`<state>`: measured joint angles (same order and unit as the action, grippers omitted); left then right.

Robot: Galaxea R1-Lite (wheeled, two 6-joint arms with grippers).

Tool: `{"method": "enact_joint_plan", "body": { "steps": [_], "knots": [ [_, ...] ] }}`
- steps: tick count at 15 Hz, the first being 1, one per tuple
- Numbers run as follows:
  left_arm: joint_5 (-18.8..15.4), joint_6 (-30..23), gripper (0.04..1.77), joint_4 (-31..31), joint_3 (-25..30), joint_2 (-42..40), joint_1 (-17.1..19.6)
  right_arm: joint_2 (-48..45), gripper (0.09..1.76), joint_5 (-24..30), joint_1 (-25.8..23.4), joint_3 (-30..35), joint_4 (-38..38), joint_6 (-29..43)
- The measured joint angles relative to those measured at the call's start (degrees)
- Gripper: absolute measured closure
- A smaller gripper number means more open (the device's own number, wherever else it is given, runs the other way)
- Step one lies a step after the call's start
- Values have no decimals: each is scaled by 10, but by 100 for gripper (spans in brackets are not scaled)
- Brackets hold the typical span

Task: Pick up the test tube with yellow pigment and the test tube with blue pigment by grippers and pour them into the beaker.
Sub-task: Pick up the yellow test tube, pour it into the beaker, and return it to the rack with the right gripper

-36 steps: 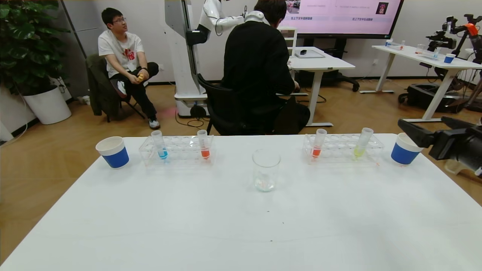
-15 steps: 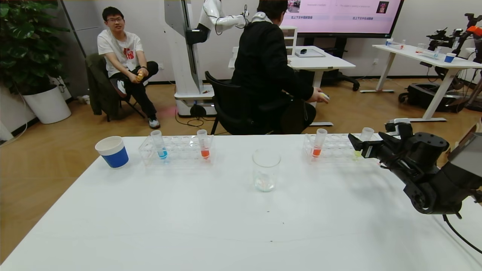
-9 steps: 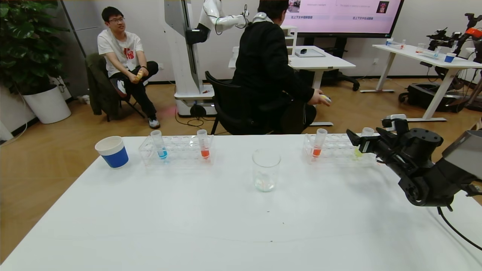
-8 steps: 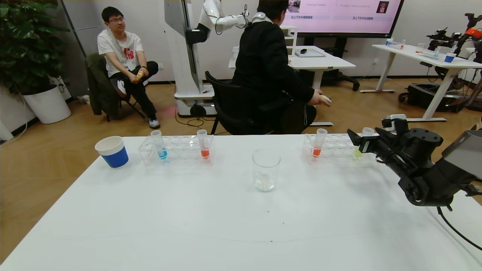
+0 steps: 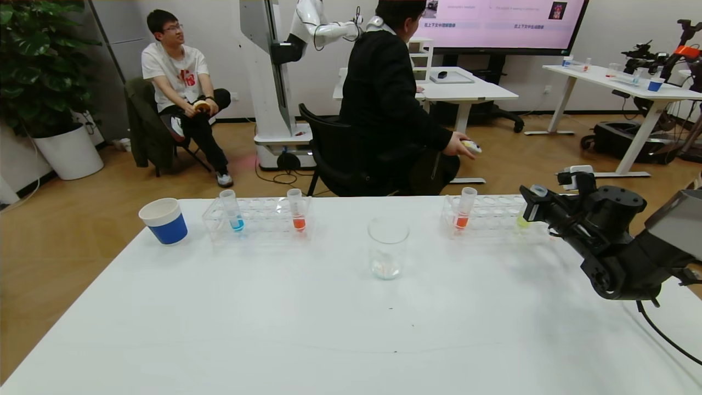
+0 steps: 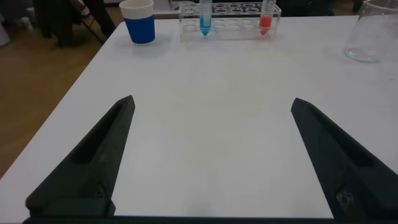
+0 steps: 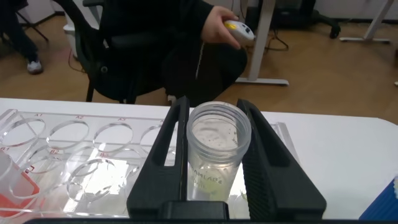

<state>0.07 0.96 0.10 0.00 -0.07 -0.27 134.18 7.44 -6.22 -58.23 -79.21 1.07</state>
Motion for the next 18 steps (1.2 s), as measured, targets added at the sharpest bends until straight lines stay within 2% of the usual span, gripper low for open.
{"method": "enact_joint_plan", "body": {
  "steps": [5,9,15,18],
  "knots": [
    [0,0,6,0,0,0,0,-36,134,-4,-3,-3,13,-3],
    [0,0,6,0,0,0,0,-98,134,-4,-9,-33,111,-5],
    [0,0,6,0,0,0,0,-125,134,-3,-10,-78,166,-18],
    [0,0,6,0,0,0,0,-135,134,3,16,-111,199,-18]
  ]
}}
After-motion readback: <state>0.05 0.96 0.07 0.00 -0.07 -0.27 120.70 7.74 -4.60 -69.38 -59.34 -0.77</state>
